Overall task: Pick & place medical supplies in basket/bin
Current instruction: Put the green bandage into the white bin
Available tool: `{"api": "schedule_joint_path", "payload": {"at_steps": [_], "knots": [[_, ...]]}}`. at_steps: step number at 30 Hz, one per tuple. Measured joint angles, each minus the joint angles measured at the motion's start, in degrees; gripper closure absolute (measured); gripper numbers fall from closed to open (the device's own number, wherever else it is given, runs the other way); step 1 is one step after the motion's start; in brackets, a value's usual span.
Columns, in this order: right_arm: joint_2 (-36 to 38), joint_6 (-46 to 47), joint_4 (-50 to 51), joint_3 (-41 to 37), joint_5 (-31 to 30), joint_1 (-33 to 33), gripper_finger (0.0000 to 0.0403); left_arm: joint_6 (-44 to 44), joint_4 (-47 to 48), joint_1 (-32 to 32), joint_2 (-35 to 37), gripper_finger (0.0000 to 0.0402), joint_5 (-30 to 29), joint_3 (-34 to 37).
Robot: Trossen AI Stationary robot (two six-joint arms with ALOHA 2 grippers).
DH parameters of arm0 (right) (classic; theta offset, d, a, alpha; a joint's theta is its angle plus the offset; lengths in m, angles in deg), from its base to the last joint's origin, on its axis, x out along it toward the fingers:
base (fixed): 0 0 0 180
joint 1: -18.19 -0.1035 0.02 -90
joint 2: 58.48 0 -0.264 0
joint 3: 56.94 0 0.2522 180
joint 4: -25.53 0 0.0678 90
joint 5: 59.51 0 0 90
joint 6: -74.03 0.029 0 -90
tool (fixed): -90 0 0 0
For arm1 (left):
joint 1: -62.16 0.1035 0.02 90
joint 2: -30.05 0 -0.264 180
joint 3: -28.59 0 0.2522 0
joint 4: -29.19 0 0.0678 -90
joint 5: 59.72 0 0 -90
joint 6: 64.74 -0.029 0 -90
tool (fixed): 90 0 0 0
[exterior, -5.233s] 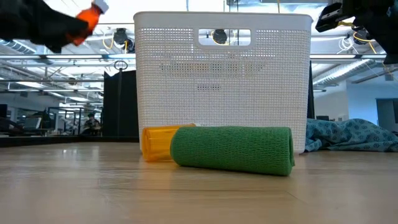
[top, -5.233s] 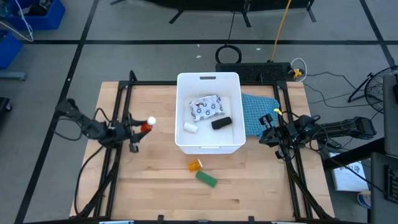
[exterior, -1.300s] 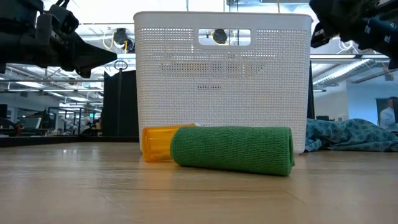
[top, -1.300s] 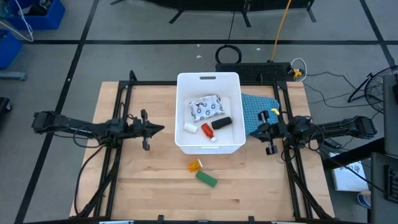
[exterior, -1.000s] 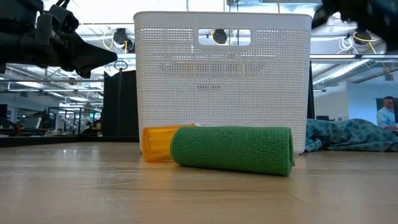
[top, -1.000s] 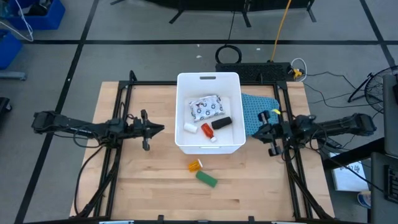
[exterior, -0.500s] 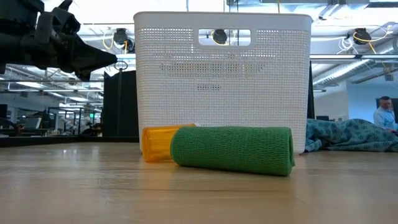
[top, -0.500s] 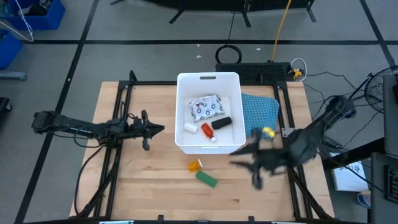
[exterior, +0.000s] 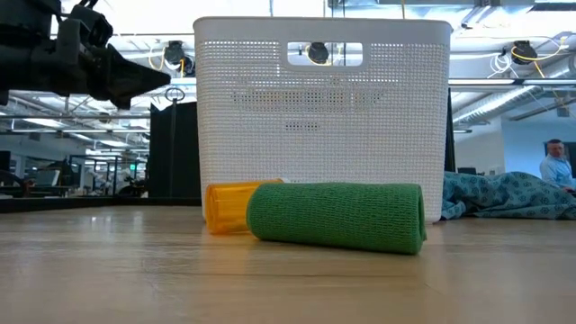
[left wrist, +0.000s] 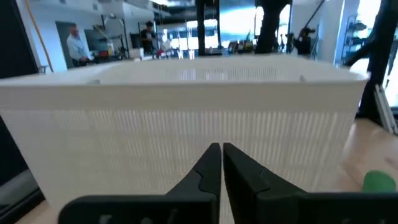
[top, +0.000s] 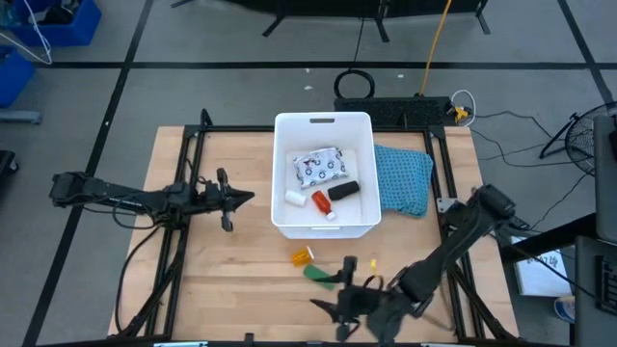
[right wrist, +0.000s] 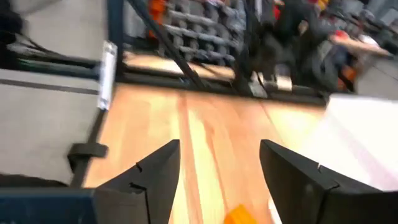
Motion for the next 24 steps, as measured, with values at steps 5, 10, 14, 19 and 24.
{"api": "schedule_joint_path", "payload": {"at_steps": [5, 10, 14, 19, 24], "knots": [[-6.5, 7.5, 0.9, 0.0, -4.1, 0.2, 0.0188, 0.0, -2.7, 0.0, 0.0, 0.0361, 0.0, 0.0], [-10.5, 19.3, 8.9, -0.1, -4.0, 1.8, 0.0188, -0.8, -3.7, 0.0, 0.0, 0.0353, 0.0, 0.0], [-11.1, 30.0, 16.2, -0.1, 0.7, 3.3, 0.0188, -2.6, -4.2, 0.0, 0.0, 0.0358, 0.0, 0.0], [-11.1, 38.1, 18.0, -1.4, 10.1, 5.3, 0.0188, -3.6, -4.3, 0.0, 0.0, 0.0368, 0.0, 0.0], [-11.1, 41.9, 17.5, -4.7, 13.7, 6.1, 0.0188, -3.6, -4.4, 0.0, 0.0, 0.0369, 0.0, 0.0]]}}
